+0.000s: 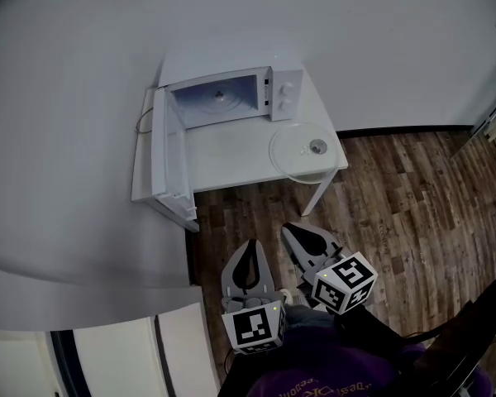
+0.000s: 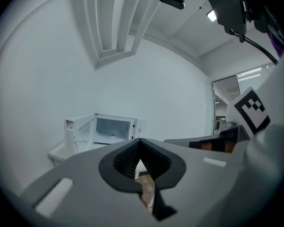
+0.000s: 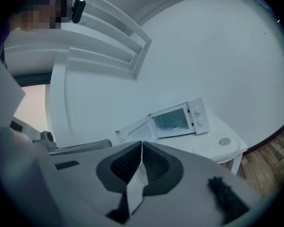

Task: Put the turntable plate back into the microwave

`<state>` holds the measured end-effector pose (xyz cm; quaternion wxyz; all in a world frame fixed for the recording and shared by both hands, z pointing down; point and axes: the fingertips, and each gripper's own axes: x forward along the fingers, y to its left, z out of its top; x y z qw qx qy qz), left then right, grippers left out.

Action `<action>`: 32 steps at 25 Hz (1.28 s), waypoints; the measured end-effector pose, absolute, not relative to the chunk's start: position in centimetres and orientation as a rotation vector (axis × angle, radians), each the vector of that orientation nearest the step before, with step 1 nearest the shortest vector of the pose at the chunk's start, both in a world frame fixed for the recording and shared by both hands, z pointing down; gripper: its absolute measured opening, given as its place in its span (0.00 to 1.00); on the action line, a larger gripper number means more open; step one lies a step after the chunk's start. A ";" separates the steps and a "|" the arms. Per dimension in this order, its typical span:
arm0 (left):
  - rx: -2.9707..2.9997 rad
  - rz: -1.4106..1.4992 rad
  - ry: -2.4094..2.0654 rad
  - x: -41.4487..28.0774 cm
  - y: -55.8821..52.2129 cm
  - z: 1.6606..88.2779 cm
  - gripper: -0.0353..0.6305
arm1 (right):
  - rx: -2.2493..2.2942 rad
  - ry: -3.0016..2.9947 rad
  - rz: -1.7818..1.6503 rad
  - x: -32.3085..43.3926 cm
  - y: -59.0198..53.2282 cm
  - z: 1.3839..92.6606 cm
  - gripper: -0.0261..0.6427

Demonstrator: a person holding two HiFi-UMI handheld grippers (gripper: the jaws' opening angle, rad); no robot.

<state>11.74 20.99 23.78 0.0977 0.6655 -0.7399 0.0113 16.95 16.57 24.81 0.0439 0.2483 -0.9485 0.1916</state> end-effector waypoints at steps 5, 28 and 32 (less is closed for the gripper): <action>1.981 0.066 -2.172 12.0 20.0 24.3 0.06 | 0.764 -2.886 0.629 17.3 15.7 25.3 0.06; 2.276 0.210 -1.974 13.1 6.2 25.0 0.06 | 1.081 -2.832 0.735 18.4 4.0 26.4 0.06; 2.289 0.175 -1.891 12.4 3.5 25.4 0.06 | 1.139 -2.826 0.723 18.0 1.9 26.6 0.06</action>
